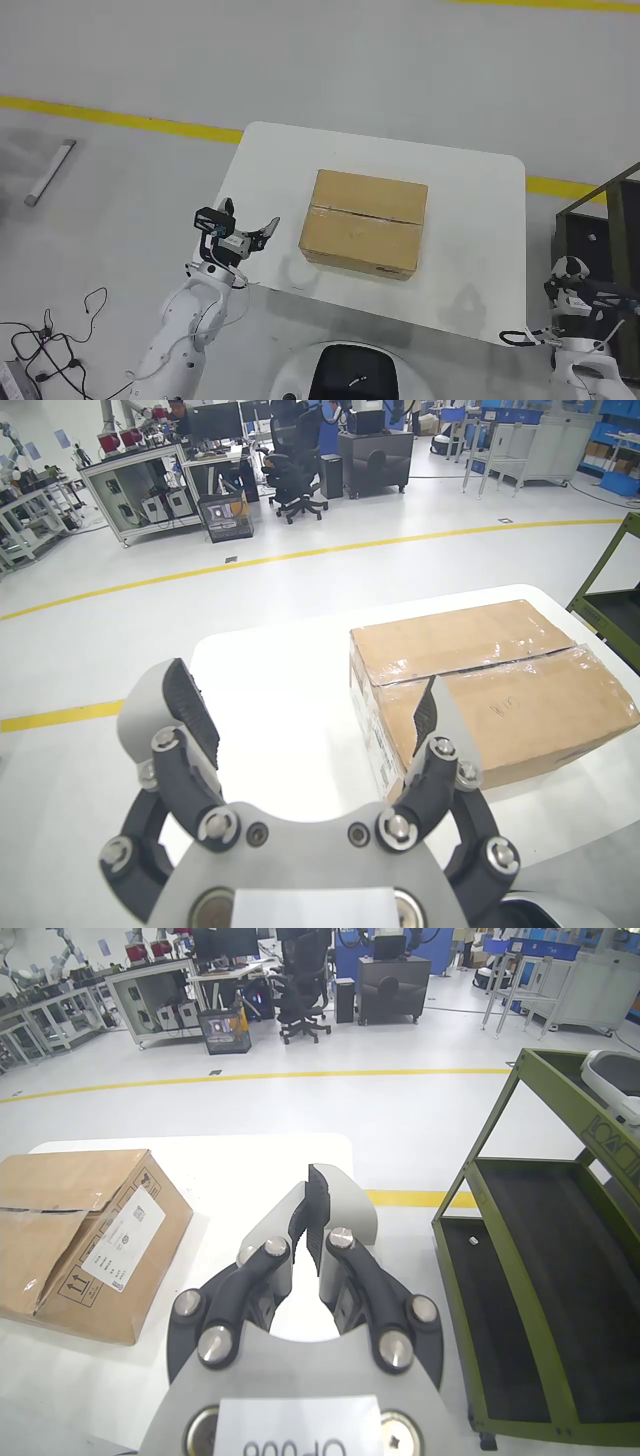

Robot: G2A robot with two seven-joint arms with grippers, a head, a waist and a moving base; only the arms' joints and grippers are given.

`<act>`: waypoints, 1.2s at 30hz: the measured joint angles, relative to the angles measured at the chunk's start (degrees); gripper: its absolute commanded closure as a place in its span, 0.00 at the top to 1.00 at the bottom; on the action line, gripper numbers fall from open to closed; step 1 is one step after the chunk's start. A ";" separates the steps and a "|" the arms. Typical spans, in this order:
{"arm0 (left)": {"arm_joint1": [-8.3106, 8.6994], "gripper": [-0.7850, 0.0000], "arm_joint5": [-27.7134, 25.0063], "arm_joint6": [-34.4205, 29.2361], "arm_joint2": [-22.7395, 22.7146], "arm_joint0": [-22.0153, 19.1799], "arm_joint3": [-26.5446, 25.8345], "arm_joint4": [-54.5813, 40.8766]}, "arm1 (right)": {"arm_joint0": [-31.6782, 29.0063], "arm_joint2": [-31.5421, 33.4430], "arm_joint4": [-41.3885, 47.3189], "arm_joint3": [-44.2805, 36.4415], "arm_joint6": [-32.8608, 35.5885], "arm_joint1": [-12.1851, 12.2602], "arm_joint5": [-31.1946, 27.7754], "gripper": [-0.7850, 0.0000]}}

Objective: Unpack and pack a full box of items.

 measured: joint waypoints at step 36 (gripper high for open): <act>-1.03 1.00 3.17 -6.77 18.72 -7.01 -1.19 11.47 | 6.25 -7.19 -5.66 3.74 1.40 -0.49 -6.32 0.00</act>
